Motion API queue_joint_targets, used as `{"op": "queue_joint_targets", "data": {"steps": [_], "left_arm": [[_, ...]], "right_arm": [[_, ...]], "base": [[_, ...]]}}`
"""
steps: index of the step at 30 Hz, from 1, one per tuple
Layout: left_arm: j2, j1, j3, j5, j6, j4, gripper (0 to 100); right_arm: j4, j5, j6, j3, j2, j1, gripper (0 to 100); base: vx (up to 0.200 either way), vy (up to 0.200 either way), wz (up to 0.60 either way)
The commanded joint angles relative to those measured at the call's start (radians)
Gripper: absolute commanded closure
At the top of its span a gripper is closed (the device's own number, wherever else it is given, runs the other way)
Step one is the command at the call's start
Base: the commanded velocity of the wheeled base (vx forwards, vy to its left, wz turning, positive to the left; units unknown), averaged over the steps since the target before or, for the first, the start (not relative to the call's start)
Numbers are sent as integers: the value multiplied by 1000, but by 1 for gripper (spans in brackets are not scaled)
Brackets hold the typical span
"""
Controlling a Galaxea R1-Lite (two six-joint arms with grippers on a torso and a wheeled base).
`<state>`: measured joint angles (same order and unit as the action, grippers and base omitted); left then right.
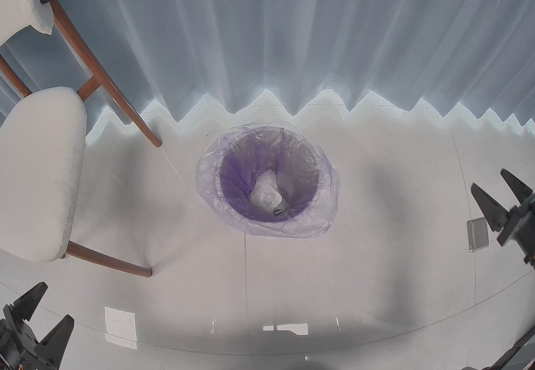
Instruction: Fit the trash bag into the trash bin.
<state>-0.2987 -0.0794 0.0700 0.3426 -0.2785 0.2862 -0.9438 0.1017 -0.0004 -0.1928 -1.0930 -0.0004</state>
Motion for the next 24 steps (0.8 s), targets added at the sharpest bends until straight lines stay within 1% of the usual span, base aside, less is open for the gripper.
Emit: {"op": "queue_joint_targets", "data": {"steps": [1, 2, 3, 4, 5, 7, 9, 12, 13, 14, 15, 16, 18, 19, 20, 21, 23, 24], "left_arm": [[210, 1, -70, -157, 208, -271, 0], [210, 0, -70, -178, 214, -283, 0], [210, 0, -70, -186, 214, -279, 0], [210, 0, -70, -191, 205, -268, 0], [210, 0, -70, -194, 196, -268, 0], [210, 0, -70, -194, 194, -268, 0], [210, 1, -70, -194, 194, -268, 0], [213, 12, -70, -197, 199, -268, 0], [234, 69, -70, -195, 196, -268, 0], [234, 69, -70, -195, 196, -268, 0], [282, 99, -70, -209, 188, -265, 0], [293, 78, -70, -212, 188, -265, 0], [294, 78, -70, -212, 191, -265, 0], [294, 81, -70, -204, 194, -266, 0], [293, 79, -70, -188, 206, -268, 0], [293, 79, -70, -148, 237, -269, 0], [293, 81, -70, -60, 338, -277, 0], [293, 81, -70, -60, 338, -277, 0]], "right_arm": [[942, 29, -58, 179, 1070, -32, 0], [984, -48, -53, 159, 1085, 8, 0], [973, -100, -44, 156, 1088, 13, 0], [971, -195, -3, 156, 1093, 0, 0], [975, -224, 50, 161, 1093, -1, 0], [973, -234, 106, 161, 1093, -1, 0], [971, -237, 108, 162, 1093, -1, 0], [965, -232, 73, 164, 1093, -1, 0], [973, -191, 39, 164, 1093, -1, 0], [973, -191, 39, 164, 1093, -1, 0], [962, -63, -16, 188, 1093, -1, 0], [965, -60, -20, 185, 1093, -1, 0], [962, -79, -4, 185, 1093, -1, 0], [962, -100, 10, 185, 1093, -1, 0], [962, -105, 14, 187, 1093, -1, 0], [958, -108, 19, 187, 1093, -1, 0], [944, -119, 37, 190, 1093, -1, 0], [944, -119, 37, 190, 1093, -1, 0]], "base": [[0, 0, 0], [0, 0, 0], [0, 0, 0], [0, 0, 0], [0, 0, 0], [0, 0, 0], [0, 0, 0], [0, 0, 0], [0, 0, 0], [0, 0, 0], [0, 0, 0], [0, 0, 0], [0, 0, 0], [0, 0, 0], [0, 0, 0], [0, 0, 0], [0, 0, 0], [0, 0, 0]]}}
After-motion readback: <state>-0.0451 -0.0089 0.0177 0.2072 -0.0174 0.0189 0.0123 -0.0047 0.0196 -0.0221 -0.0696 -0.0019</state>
